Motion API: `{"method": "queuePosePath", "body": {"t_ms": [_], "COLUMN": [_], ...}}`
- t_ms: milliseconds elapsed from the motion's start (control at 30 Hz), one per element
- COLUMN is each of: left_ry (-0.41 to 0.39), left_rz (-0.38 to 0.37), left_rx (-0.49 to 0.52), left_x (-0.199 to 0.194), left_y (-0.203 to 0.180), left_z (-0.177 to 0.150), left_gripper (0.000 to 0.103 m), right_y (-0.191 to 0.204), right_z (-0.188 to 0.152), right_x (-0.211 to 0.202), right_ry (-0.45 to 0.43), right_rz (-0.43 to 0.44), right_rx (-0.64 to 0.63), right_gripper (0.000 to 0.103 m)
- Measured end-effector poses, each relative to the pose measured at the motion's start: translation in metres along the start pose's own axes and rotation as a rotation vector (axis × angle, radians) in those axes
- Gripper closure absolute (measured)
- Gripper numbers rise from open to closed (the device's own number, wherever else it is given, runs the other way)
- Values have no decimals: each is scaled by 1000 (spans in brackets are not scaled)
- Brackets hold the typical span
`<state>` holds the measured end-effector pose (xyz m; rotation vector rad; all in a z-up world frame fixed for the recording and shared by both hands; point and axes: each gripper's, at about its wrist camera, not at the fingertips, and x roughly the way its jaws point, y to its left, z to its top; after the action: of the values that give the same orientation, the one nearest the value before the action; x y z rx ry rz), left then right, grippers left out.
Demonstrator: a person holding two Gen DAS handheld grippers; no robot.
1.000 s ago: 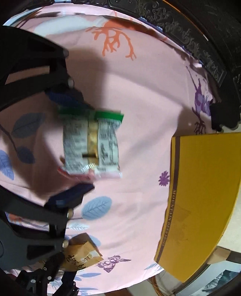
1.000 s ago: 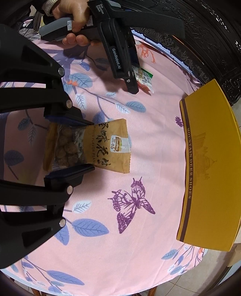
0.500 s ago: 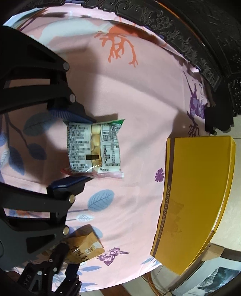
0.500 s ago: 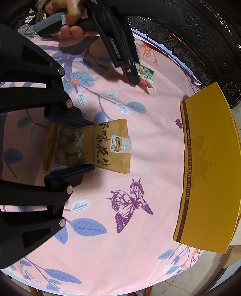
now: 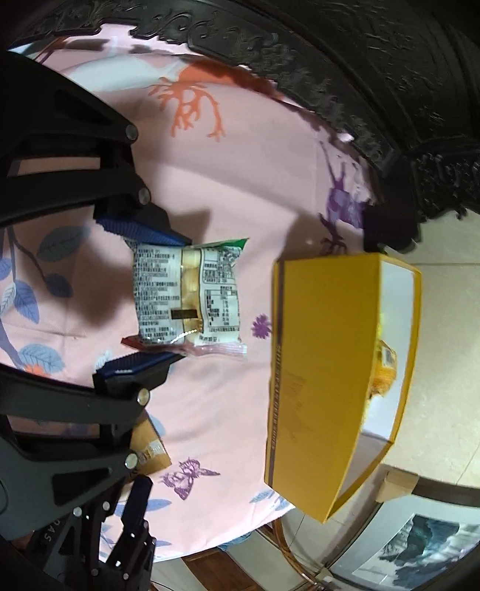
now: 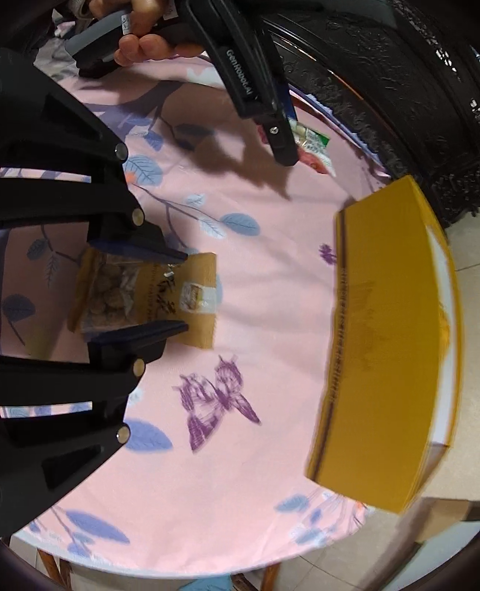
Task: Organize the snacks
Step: 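Carry both snacks over the yellow box and open both grippers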
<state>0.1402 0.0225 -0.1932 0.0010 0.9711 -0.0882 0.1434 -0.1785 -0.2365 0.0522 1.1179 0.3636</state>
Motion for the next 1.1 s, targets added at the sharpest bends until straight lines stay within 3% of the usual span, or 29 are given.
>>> {"method": "queuePosePath", "body": {"t_ms": [67,133,200,267,333,400,533,633,933,1100], "left_ry": [14,33,44,57,74,87,102,115,88,14], "left_rz": [6,8,7,4,5,2,1,0,-15,-49], "left_rx": [-18,-33,-35,-36,-28,-22,-11,-8,2,-6], "left_x": [3,6,8,12,17,21,25,28,16,-15], "left_y": [6,12,14,15,13,11,8,7,3,-1], "left_z": [-5,-11,-16,-20,-24,-27,-31,-32,-26,-4], "left_gripper": [50,50,50,50,50,50,50,50,50,50], "right_y": [-2,-1,-1,-3,-3,7,7,3,-7,-8], "right_z": [0,5,9,10,9,6,1,3,1,11], "right_x": [1,5,7,10,26,26,24,22,-9,-37], "right_ry": [-5,16,41,51,139,126,95,99,51,-20], "right_rz": [13,0,-58,-39,-37,-69,-107,-85,-30,-6], "right_rx": [22,23,22,36,31,-32,-24,-14,46,77], "right_gripper": [64,47,43,41,39,39,57,61,62,62]}}
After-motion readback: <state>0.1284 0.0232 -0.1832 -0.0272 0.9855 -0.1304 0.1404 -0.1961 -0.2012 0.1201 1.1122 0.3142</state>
